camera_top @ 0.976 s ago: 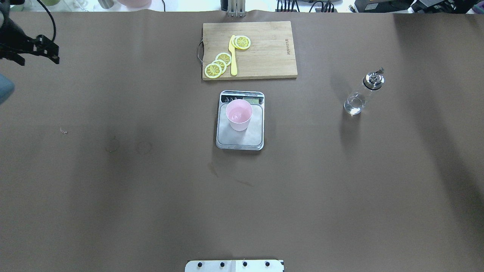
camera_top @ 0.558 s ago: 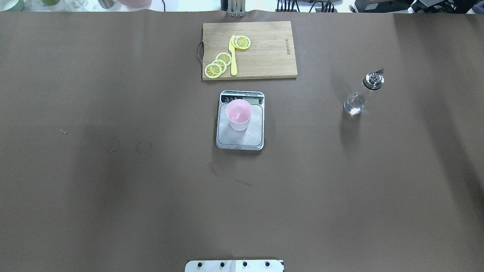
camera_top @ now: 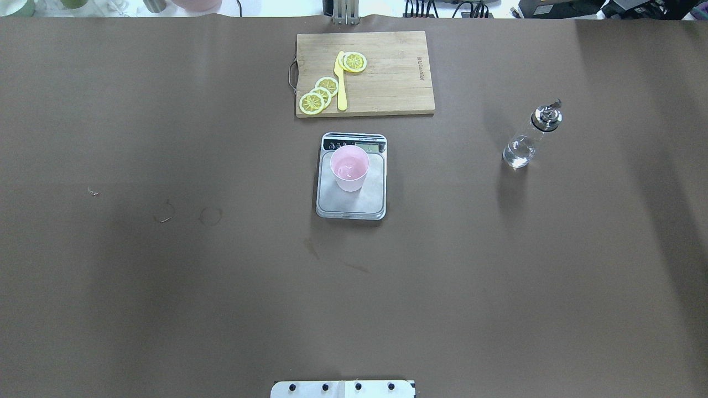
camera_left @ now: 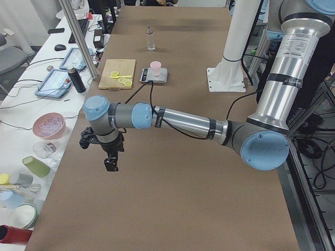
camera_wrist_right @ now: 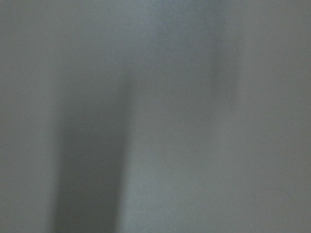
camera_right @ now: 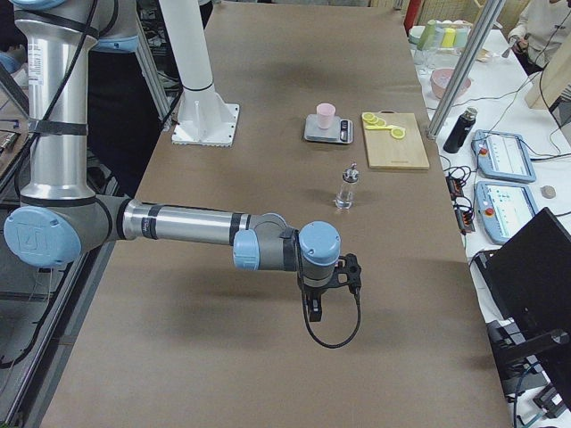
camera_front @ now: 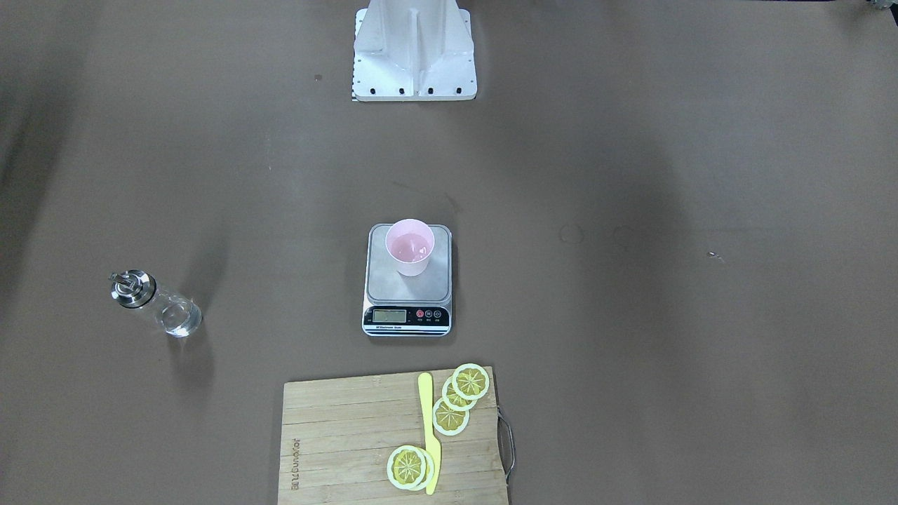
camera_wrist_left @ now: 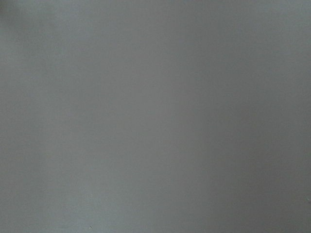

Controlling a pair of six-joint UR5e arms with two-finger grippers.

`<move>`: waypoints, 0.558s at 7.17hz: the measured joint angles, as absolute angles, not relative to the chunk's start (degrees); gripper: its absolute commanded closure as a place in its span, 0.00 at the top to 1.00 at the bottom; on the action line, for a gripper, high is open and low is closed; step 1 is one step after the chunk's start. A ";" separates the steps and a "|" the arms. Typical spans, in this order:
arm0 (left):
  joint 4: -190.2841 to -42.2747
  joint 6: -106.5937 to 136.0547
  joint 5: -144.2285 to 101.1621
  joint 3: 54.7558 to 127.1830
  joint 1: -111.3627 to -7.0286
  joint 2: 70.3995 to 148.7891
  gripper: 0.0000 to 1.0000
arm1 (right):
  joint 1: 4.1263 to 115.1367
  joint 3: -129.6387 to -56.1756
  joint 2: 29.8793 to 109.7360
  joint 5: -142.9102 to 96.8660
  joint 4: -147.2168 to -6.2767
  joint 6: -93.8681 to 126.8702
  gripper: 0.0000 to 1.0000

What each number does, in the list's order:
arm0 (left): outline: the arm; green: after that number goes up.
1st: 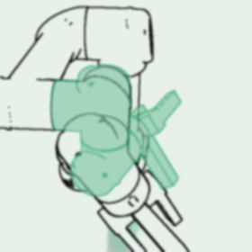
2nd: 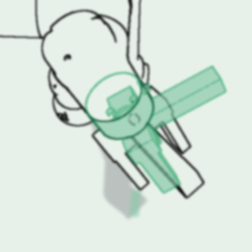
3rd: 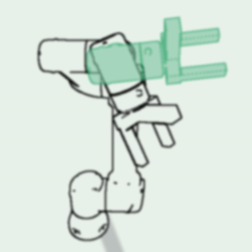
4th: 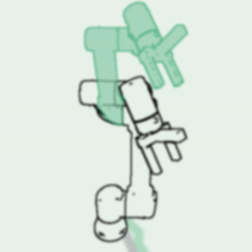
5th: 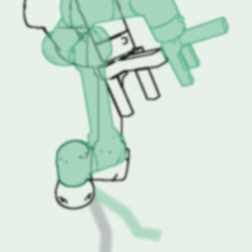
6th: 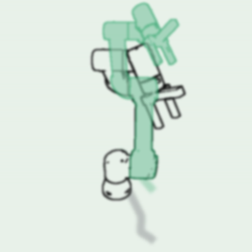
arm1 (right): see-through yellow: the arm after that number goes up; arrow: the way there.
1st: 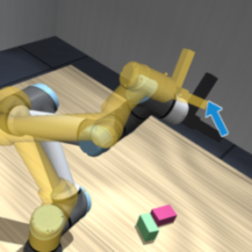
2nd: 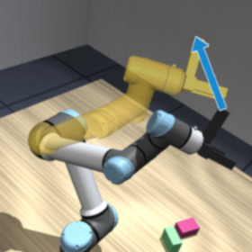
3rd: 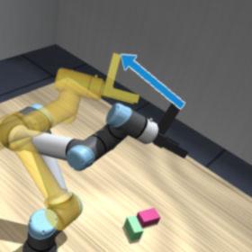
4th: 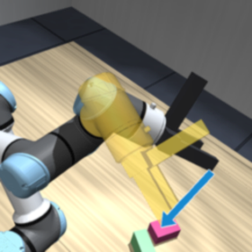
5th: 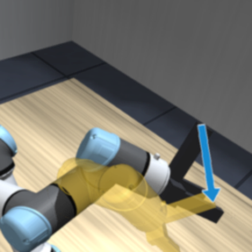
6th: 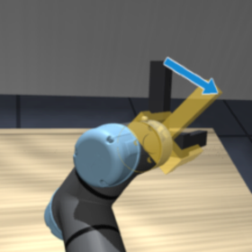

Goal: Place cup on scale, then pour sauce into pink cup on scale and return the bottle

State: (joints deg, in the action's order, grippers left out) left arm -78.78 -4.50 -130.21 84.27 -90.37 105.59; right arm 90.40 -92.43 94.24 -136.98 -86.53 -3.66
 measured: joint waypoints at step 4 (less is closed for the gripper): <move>-85.57 -4.57 -130.28 79.43 -90.53 104.85 0.98 | 91.87 -104.11 92.16 -135.72 -105.30 -1.87 1.00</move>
